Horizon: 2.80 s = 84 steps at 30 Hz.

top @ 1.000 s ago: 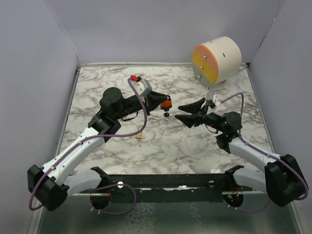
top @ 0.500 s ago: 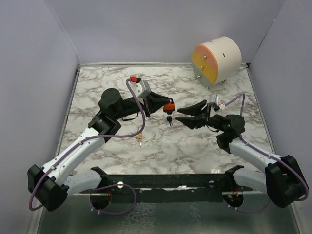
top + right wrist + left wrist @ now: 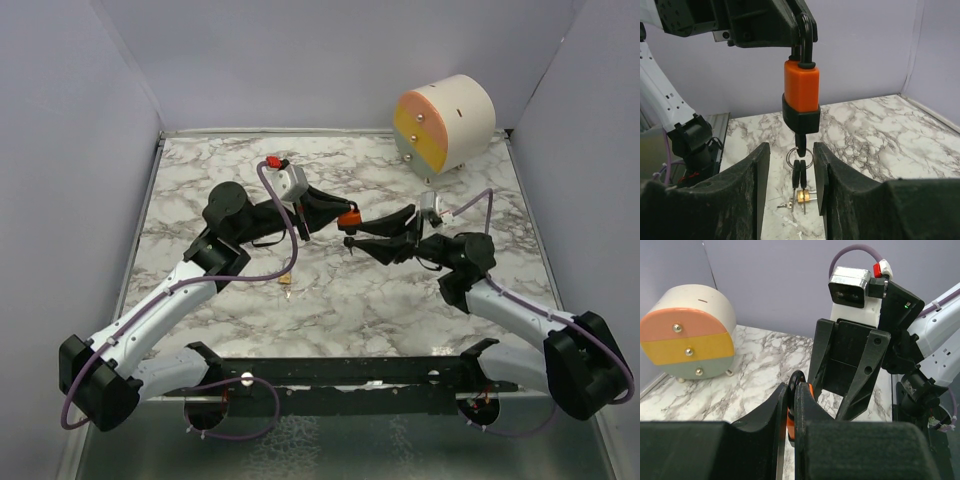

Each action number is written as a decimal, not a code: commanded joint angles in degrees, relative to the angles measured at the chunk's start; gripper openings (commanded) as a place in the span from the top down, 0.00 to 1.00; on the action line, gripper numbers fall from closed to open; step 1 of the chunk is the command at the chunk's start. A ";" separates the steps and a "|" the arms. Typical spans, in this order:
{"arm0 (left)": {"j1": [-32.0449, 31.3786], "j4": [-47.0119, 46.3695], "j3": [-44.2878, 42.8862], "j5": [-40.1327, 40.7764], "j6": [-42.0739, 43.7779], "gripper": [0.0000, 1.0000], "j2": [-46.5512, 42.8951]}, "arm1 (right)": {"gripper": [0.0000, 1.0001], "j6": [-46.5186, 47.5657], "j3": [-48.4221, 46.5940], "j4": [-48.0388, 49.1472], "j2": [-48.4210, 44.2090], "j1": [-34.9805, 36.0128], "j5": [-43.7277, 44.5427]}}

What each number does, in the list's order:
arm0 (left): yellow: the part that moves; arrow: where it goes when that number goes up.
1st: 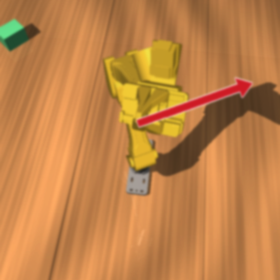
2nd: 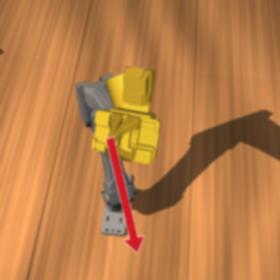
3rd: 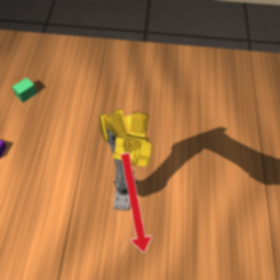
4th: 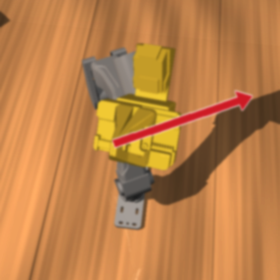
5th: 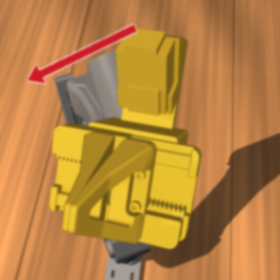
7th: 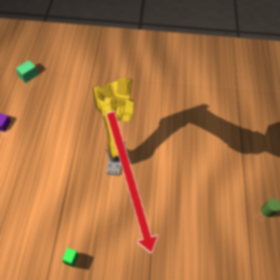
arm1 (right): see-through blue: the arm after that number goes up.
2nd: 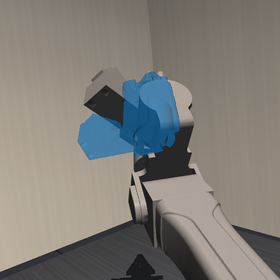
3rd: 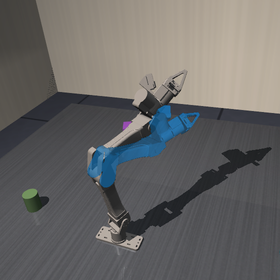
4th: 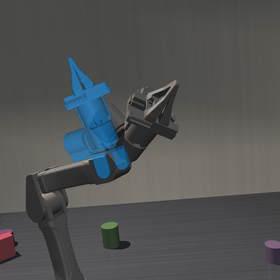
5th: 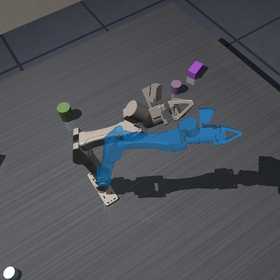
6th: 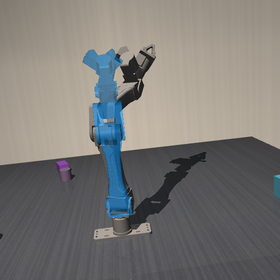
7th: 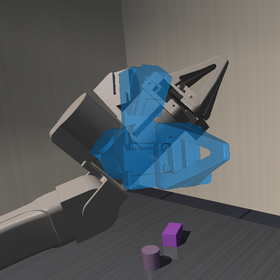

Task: Lock with the key
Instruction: Lock the lock, then place the lock at the center of the board.

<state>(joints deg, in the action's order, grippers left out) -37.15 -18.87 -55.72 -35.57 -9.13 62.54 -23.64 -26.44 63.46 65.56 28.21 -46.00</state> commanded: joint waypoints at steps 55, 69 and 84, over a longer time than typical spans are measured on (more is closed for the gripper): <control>0.06 -44.65 13.92 14.88 2.48 1.00 -3.79 | 0.99 3.12 1.54 -9.17 2.51 7.53 14.14; 0.05 -52.61 16.74 24.26 10.54 1.00 -5.11 | 0.99 3.09 3.95 -11.69 4.77 11.02 16.95; 0.06 -28.25 13.72 25.78 16.57 1.00 -6.41 | 0.99 5.20 4.39 -20.77 -1.00 11.18 30.70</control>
<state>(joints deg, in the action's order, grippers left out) -37.08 -60.10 -40.27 -11.27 5.63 57.54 -19.64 -21.02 46.22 66.87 39.07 -24.67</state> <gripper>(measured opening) 0.092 0.026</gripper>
